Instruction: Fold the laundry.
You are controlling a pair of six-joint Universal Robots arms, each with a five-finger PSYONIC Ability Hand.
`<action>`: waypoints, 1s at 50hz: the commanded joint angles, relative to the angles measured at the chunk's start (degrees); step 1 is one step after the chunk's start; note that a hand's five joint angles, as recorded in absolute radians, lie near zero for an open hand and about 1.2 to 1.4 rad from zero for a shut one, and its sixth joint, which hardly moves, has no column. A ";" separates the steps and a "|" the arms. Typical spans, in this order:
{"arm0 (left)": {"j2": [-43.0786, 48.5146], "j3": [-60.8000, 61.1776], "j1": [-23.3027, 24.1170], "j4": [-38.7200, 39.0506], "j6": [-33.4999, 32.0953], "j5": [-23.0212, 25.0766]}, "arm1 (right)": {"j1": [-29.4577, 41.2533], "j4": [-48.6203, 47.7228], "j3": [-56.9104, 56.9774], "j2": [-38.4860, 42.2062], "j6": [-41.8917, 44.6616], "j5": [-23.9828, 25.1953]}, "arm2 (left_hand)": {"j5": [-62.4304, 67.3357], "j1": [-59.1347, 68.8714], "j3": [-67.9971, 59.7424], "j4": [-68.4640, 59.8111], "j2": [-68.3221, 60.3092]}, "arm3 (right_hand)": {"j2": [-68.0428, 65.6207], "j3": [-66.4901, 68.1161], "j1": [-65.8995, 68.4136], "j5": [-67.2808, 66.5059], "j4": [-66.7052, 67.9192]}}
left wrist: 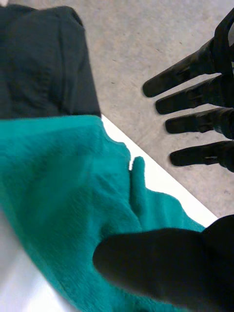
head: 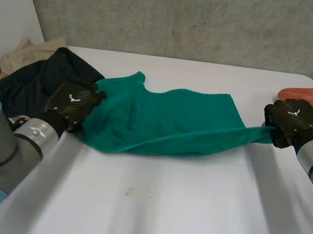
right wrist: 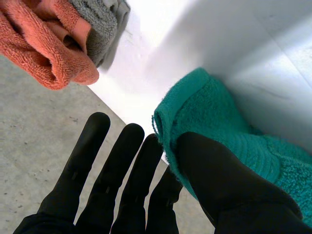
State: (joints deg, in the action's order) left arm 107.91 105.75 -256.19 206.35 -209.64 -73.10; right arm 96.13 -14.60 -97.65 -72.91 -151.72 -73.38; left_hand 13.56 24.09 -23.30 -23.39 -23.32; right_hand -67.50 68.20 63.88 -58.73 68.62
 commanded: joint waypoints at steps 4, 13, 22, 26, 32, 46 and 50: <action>0.54 -0.28 -11.34 -5.26 1.25 15.17 | -0.50 0.01 0.18 0.40 0.02 -0.01 | 24.83 24.30 -25.09 -25.00 -25.07 | -12.50 11.80 16.12 -11.27 11.38; 10.30 -7.66 -13.46 -7.10 0.64 18.34 | -0.33 0.01 -0.26 0.67 0.02 -0.18 | 17.45 16.92 -17.71 -17.62 -17.69 | -12.50 11.80 16.12 -11.27 11.38; 18.65 -15.92 -13.02 -9.30 -2.35 17.90 | -0.24 0.01 -0.43 1.63 0.11 -0.27 | 15.76 15.23 -16.02 -15.93 -16.00 | -12.50 11.80 16.12 -11.27 11.38; 20.15 -18.82 -13.02 -10.09 -5.51 16.59 | -0.15 0.01 -0.52 2.07 0.19 -0.36 | 13.07 12.54 -13.33 -13.24 -13.31 | -12.50 11.80 16.12 -11.27 11.38; 20.24 -20.58 -12.93 -15.27 -10.17 13.51 | -0.15 -0.08 -0.43 2.78 0.90 -0.36 | 9.03 8.50 -9.29 -9.20 -9.27 | -12.50 11.80 16.12 -11.27 11.38; 20.94 -21.72 -12.76 -17.65 -17.39 13.16 | 0.03 0.01 -0.43 3.57 1.60 -0.54 | 10.70 10.17 -10.96 -10.87 -10.94 | -12.50 11.80 16.12 -11.27 11.38; 22.78 -23.74 -11.71 -17.47 -17.39 13.07 | 0.03 0.01 -0.43 3.92 1.60 -0.54 | 20.11 19.58 -20.37 -20.28 -20.35 | -12.50 11.80 16.12 -11.27 11.38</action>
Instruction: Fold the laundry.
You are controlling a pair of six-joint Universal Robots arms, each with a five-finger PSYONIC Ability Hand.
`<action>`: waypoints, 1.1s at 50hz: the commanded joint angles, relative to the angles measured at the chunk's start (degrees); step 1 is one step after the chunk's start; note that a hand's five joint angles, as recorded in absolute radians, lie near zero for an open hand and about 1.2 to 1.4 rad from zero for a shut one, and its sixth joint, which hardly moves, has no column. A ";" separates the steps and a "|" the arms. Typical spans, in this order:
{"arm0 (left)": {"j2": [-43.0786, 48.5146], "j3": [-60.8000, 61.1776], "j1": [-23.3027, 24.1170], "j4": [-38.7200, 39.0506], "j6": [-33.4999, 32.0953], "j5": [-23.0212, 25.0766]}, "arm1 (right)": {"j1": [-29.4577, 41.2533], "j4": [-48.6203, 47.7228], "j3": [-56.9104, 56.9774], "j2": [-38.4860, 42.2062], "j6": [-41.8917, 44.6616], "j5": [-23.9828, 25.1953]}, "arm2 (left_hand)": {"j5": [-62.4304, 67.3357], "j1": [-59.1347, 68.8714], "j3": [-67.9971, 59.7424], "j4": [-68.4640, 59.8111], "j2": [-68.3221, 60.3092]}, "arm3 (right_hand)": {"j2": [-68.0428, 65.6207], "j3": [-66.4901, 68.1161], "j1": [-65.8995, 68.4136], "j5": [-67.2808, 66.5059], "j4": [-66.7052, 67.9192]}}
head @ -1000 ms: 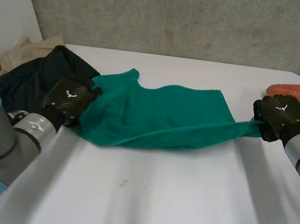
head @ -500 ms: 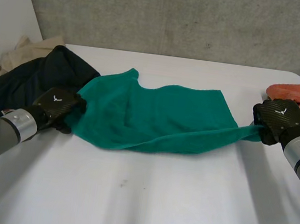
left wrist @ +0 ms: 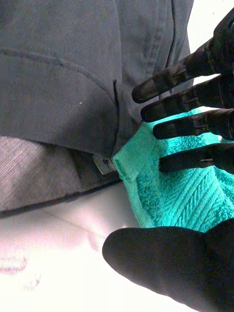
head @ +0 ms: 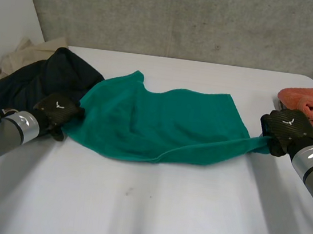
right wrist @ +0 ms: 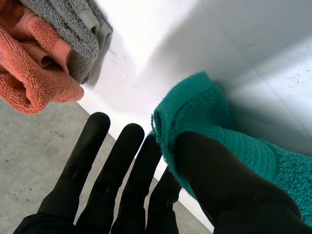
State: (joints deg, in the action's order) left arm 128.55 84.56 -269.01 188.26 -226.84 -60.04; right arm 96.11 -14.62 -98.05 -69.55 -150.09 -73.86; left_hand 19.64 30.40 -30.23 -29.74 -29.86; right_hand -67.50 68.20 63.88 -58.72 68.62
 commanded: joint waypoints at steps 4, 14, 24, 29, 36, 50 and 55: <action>3.03 -4.31 2.70 0.62 -0.18 -0.08 | -0.05 0.03 -0.03 0.64 0.15 -0.14 | 35.71 34.96 -35.13 -35.62 -35.49 | -12.50 11.80 16.12 -11.28 11.38; -4.77 -4.06 4.46 2.29 3.06 -3.59 | -0.66 0.64 0.58 0.20 0.41 -0.41 | 50.36 49.60 -49.77 -50.26 -50.14 | -12.50 11.80 16.12 -11.28 11.38; -23.94 7.53 4.46 -2.01 10.36 -7.02 | -3.47 11.17 1.37 -10.51 11.21 -0.49 | 50.36 49.60 -49.77 -50.26 -50.14 | -12.50 11.80 16.12 -11.28 11.38; -36.42 16.85 4.46 -9.74 10.01 -9.13 | -8.82 24.68 1.72 -18.67 21.91 -0.41 | 50.36 49.60 -49.77 -50.26 -50.14 | -12.50 11.80 16.12 -11.28 11.38; -52.95 26.61 4.46 -25.82 10.01 -11.42 | -15.86 41.75 0.94 -25.90 32.83 0.29 | 50.36 49.60 -49.77 -50.26 -50.14 | -12.50 11.80 16.12 -11.28 11.38; -42.17 24.70 6.83 -14.69 10.10 -11.24 | -17.80 34.32 -2.67 -17.92 31.09 3.90 | 50.36 49.60 -49.77 -50.26 -50.14 | -12.50 11.80 16.12 -11.28 11.38; -29.25 16.70 8.94 -10.37 10.10 -11.68 | -13.60 27.11 2.59 -7.82 25.56 1.98 | 50.36 49.60 -49.77 -50.26 -50.14 | -12.50 11.80 16.12 -11.28 11.38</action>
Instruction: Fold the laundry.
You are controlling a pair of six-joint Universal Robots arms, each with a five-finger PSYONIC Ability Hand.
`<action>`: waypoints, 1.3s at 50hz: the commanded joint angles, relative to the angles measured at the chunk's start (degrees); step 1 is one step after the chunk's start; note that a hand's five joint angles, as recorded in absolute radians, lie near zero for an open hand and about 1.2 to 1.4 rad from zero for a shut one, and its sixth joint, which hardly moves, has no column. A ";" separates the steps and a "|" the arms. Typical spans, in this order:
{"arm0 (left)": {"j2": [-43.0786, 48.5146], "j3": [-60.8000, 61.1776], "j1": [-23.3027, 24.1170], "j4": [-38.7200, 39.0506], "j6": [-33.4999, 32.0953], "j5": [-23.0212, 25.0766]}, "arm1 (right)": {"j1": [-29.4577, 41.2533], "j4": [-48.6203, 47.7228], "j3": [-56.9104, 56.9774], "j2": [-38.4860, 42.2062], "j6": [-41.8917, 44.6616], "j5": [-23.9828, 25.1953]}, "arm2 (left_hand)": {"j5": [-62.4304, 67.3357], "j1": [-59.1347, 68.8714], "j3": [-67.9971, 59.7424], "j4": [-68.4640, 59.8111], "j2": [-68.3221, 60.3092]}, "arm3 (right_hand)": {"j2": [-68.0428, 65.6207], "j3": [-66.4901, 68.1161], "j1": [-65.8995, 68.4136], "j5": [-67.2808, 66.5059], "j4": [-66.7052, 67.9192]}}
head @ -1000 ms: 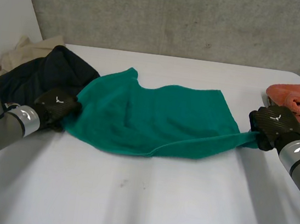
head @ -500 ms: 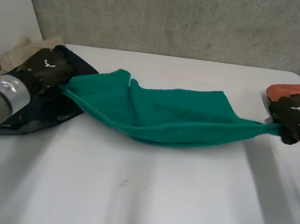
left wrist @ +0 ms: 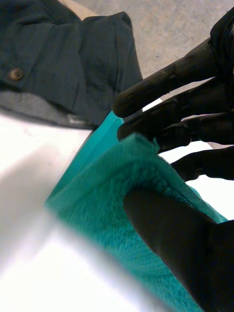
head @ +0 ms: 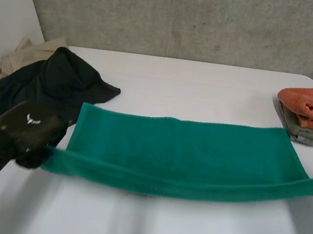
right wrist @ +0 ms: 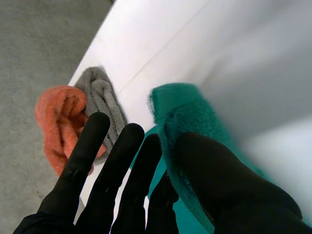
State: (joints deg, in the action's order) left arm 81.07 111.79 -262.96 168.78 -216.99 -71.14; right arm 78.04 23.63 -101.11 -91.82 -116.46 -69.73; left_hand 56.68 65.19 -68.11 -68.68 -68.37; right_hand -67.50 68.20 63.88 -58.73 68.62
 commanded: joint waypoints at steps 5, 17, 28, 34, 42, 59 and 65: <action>32.45 -24.04 8.51 9.55 0.34 -3.20 | 9.14 -17.64 12.15 22.64 -11.06 -6.73 | 13.32 14.81 -11.89 -11.32 -11.63 | -12.50 11.80 16.12 -11.27 11.38; 50.84 -49.82 11.07 10.26 -0.01 -15.25 | 13.63 -27.40 30.51 39.25 -13.09 -10.17 | 13.32 14.81 -11.89 -11.32 -11.63 | -12.50 11.80 16.12 -11.27 11.38; 57.01 -57.57 14.05 12.18 -0.36 -14.82 | 16.97 -35.15 38.27 46.65 -12.91 -14.11 | -46.59 -45.10 48.02 48.59 48.28 | 57.50 -58.20 -53.88 58.73 -58.62; 54.73 -54.85 15.29 14.74 0.34 -14.91 | 18.20 -33.92 34.50 41.12 -15.19 -16.58 | -56.68 -55.19 58.11 58.68 58.37 | 57.50 -58.20 -53.88 58.73 -58.62; 42.69 -42.81 14.50 15.09 3.15 -14.91 | 15.49 -23.21 23.42 30.04 -21.43 -10.79 | -56.68 -55.19 58.11 58.68 58.37 | 57.27 -57.97 -53.64 58.49 -58.38; 33.01 -22.24 13.62 21.94 10.27 -9.02 | 1.77 -23.27 9.53 29.68 -23.19 3.63 | -56.63 -55.14 58.06 58.63 58.32 | 34.22 -34.92 -30.59 35.45 -35.34; 32.92 -21.88 13.62 22.21 10.27 -9.02 | 1.59 -28.46 10.67 33.90 -22.93 3.19 | -56.63 -55.14 58.06 58.63 58.32 | 10.20 -10.90 -6.58 11.43 -11.32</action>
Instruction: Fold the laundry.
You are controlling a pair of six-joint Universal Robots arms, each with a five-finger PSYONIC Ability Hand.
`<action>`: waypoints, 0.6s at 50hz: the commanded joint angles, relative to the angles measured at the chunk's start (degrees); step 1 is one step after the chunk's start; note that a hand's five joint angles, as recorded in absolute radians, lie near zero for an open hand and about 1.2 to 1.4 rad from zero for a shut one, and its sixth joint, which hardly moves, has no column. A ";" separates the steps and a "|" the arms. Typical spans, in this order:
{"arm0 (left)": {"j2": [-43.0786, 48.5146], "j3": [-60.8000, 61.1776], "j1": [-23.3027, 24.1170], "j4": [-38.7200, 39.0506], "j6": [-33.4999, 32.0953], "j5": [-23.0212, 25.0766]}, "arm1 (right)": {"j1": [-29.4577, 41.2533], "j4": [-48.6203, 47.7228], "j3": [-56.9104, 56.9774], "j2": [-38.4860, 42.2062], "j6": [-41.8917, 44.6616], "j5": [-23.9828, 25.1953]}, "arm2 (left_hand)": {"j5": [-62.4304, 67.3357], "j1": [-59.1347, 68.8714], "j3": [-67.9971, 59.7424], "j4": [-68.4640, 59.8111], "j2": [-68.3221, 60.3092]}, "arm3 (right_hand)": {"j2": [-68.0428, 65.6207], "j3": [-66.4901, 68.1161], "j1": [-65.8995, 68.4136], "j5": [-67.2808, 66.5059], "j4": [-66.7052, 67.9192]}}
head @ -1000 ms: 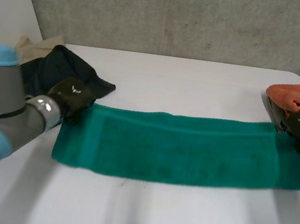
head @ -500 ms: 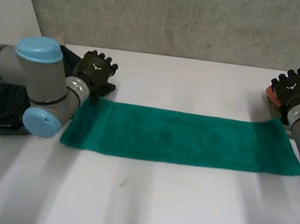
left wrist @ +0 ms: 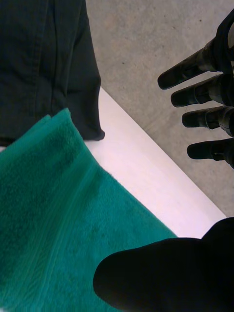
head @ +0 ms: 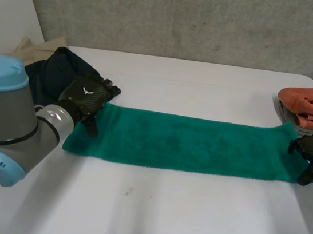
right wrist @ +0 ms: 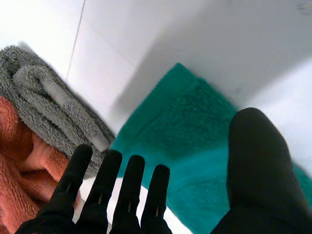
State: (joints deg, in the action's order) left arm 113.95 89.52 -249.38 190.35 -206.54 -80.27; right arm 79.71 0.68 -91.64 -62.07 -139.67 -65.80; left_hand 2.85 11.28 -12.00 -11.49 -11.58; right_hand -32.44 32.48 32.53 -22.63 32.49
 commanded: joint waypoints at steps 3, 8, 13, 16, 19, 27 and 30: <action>-0.39 0.57 0.03 0.64 -0.18 0.12 | -0.69 -5.51 2.34 5.64 0.45 -1.08 | -2.85 -1.28 2.00 1.49 1.58 | -47.48 47.44 47.40 -47.29 47.43; -1.53 0.84 -0.06 0.73 -0.09 0.12 | -4.38 -5.07 2.70 5.12 0.98 -2.57 | -2.85 -1.28 2.00 1.49 1.58 | -47.56 47.52 47.47 -47.37 47.51; -3.46 1.54 -0.06 0.64 -0.09 0.12 | -10.00 -5.34 2.08 3.37 2.21 -1.35 | -2.85 -1.28 2.00 1.49 1.58 | -47.56 47.52 47.47 -47.37 47.51; -4.69 2.06 -0.06 0.64 -0.09 0.20 | -11.94 -4.99 1.65 0.56 2.83 1.20 | -2.85 -1.28 2.00 1.49 1.58 | -47.56 47.52 47.47 -47.37 47.51; -5.66 2.59 -0.06 0.64 0.09 0.20 | -12.21 -3.76 0.15 -0.94 2.13 6.81 | -2.85 -1.28 2.00 1.49 1.58 | 5.79 -5.83 -5.87 5.98 -5.84; -6.54 3.73 0.47 0.64 3.69 0.55 | -11.51 -2.26 -1.08 -1.12 -1.30 14.48 | -2.85 -1.28 2.00 1.49 1.58 | 5.88 -5.92 -5.96 6.06 -5.92; -6.63 3.91 0.47 0.64 4.83 0.55 | -10.11 -2.17 -0.91 -1.03 -1.39 14.39 | -2.85 -1.28 2.00 1.49 1.58 | 3.70 -3.74 -3.78 3.88 -3.74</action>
State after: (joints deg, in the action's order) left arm 107.44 92.94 -249.14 190.98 -204.29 -79.82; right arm 67.52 -1.84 -92.56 -63.36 -139.55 -52.53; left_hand 2.85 11.28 -12.00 -11.49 -11.58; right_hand -25.51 25.69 25.91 -13.91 25.10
